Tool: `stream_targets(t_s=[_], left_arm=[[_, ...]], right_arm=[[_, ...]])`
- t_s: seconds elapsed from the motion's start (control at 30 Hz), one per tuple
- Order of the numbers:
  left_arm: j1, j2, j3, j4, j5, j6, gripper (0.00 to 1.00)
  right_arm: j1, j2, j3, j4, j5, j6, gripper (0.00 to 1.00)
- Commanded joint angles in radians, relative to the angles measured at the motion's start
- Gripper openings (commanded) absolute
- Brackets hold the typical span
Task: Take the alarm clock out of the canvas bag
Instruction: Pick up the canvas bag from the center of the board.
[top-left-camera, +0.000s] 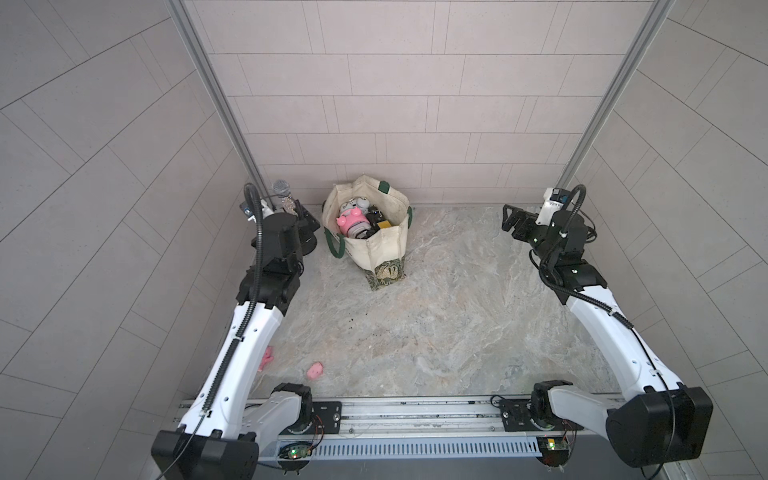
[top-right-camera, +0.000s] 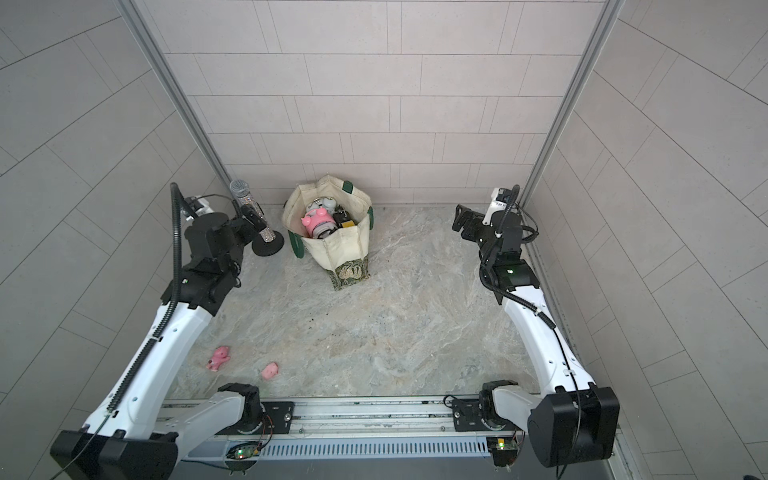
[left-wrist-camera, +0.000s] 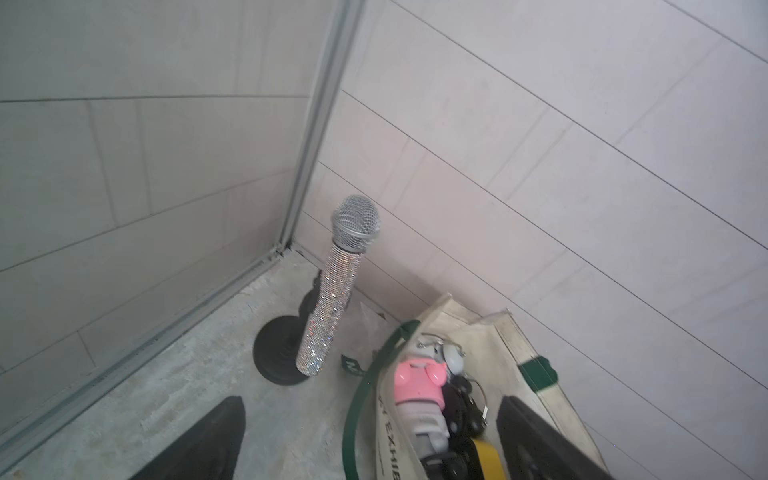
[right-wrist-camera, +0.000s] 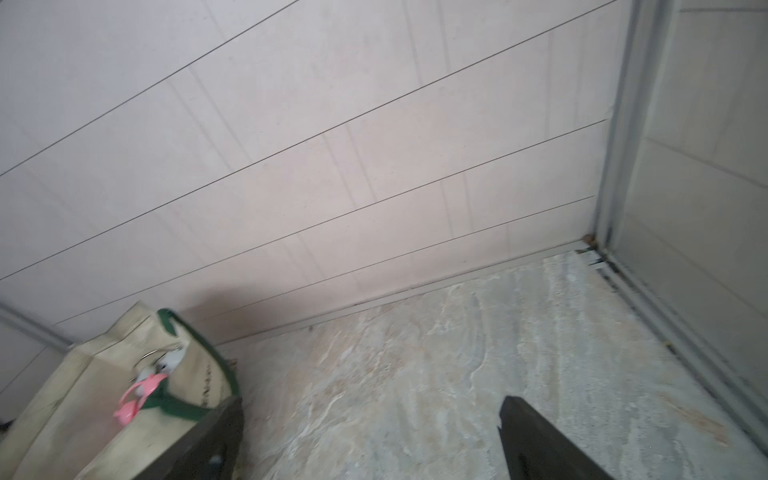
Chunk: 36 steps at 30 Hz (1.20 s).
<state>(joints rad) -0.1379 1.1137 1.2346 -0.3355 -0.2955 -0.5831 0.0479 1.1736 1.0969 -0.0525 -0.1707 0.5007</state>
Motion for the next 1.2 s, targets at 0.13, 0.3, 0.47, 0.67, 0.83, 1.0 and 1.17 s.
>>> stream_targets(t_s=[0.13,0.3,0.47,0.67,0.83,1.0,1.17], left_arm=[[0.0,0.239,0.339,-0.559,0.351,0.043,1.0],[0.031,0.344,0.392,-0.605,0.398,0.055,1.0],[0.061,0.437,0.396,-0.564,0.455,0.03,0.96],[0.061,0.562,0.449,-0.504,0.554,-0.004,0.89],[0.058,0.648,0.506,-0.499,0.572,-0.018,0.82],[0.057,0.722,0.559,-0.544,0.488,-0.006,0.79],[0.06,0.785,0.621,-0.572,0.454,0.001,0.69]], right_arm=[[0.052,0.091,0.173,-0.325,-0.299,0.065,0.93],[0.123,0.123,0.213,-0.397,-0.283,0.037,0.93],[0.185,0.142,0.217,-0.419,-0.277,0.02,0.93],[0.232,0.158,0.214,-0.447,-0.259,0.001,0.92],[0.241,0.164,0.216,-0.459,-0.266,-0.004,0.92],[0.244,0.163,0.224,-0.491,-0.266,-0.019,0.91],[0.247,0.144,0.221,-0.556,-0.245,-0.047,0.9]])
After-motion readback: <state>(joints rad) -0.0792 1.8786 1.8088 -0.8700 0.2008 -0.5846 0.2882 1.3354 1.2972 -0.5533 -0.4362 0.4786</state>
